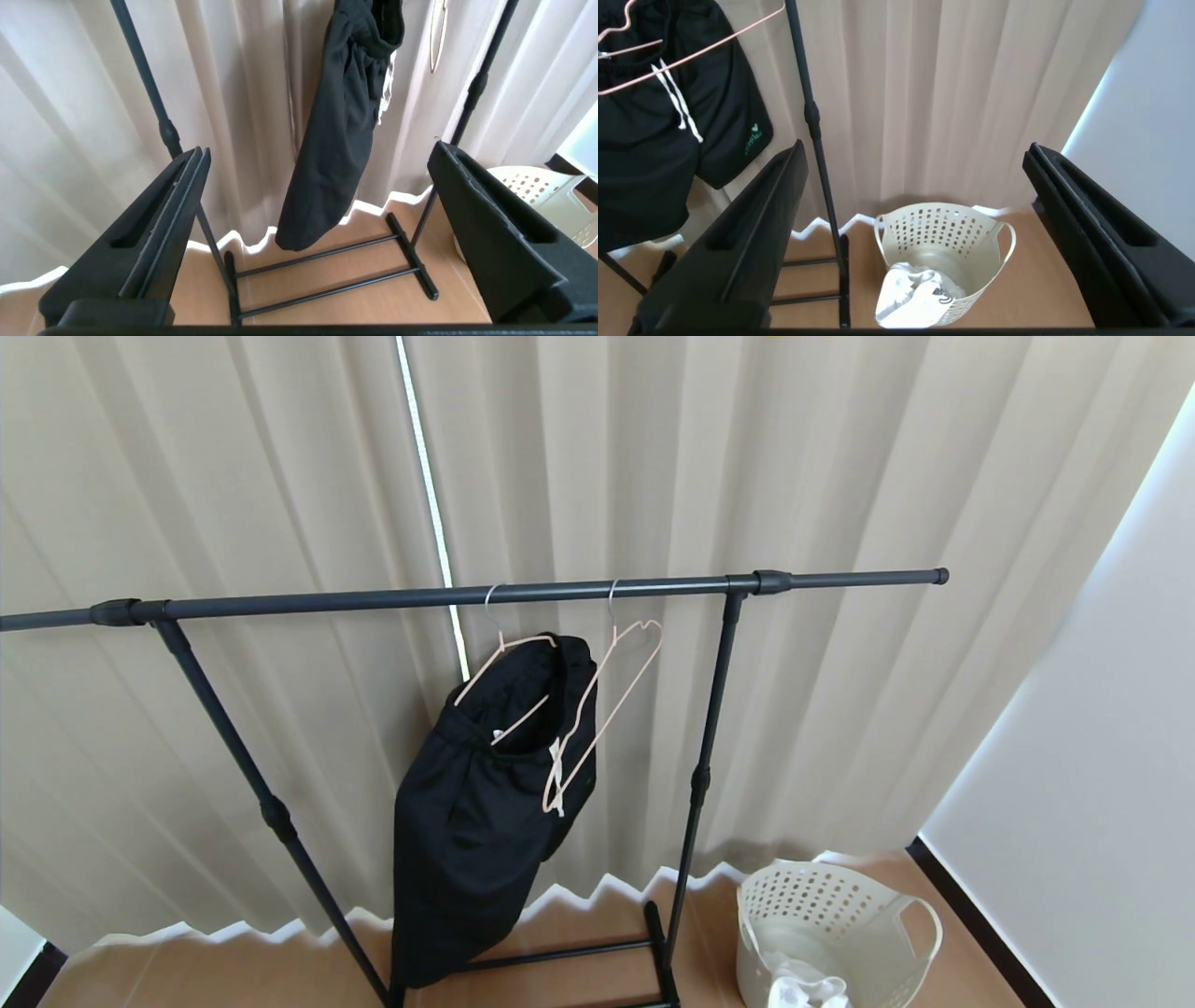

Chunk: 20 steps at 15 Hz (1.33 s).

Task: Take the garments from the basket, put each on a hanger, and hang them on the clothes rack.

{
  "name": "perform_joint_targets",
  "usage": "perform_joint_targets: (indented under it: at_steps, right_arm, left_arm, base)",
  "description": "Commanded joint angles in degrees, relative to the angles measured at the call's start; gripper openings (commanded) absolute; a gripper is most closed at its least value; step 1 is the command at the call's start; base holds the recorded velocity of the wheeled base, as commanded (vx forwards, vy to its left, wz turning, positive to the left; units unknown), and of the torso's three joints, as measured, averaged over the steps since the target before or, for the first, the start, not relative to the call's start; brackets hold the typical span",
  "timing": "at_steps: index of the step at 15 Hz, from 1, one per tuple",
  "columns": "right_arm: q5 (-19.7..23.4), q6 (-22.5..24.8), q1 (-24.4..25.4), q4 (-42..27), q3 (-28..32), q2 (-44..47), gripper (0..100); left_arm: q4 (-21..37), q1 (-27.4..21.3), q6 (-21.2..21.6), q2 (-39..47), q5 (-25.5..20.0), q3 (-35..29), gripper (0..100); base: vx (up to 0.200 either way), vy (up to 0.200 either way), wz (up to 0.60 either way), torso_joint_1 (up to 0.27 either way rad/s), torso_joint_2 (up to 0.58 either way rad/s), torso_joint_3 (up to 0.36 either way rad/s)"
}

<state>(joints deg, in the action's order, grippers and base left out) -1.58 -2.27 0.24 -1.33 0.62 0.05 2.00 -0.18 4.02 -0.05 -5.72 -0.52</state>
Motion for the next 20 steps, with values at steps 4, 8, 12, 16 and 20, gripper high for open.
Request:
perform_joint_targets:
  at_steps: [4, 8, 12, 16, 20]
  right_arm:
    - [0.00, -0.02, 0.02, 0.01, -0.01, 0.13, 100]
    - [0.00, -0.02, 0.02, 0.01, -0.01, 0.13, 100]
    - [0.00, -0.02, 0.02, 0.01, -0.01, 0.13, 100]
    - [0.00, -0.02, 0.02, 0.01, -0.01, 0.04, 100]
    - [0.00, -0.02, 0.02, 0.01, -0.01, 0.13, 100]
  left_arm:
    - [0.02, 0.01, 0.02, 0.05, 0.00, 0.00, 100]
    - [0.02, 0.01, 0.02, 0.05, 0.09, 0.00, 100]
    - [0.02, 0.01, 0.02, 0.05, 0.09, 0.00, 100]
    - [0.02, 0.01, 0.02, 0.05, 0.09, 0.00, 100]
    - [0.02, 0.01, 0.02, 0.05, 0.09, 0.00, 100]
  base:
    - [0.000, 0.000, 0.00, -0.139, 0.33, 0.181]
    - [0.000, 0.000, 0.00, -0.143, 0.34, 0.196]
    - [0.000, 0.000, 0.00, -0.141, 0.35, 0.201]
    - [0.000, 0.000, 0.00, -0.145, 0.36, 0.214]
    - [0.000, 0.000, 0.00, -0.150, 0.39, 0.238]
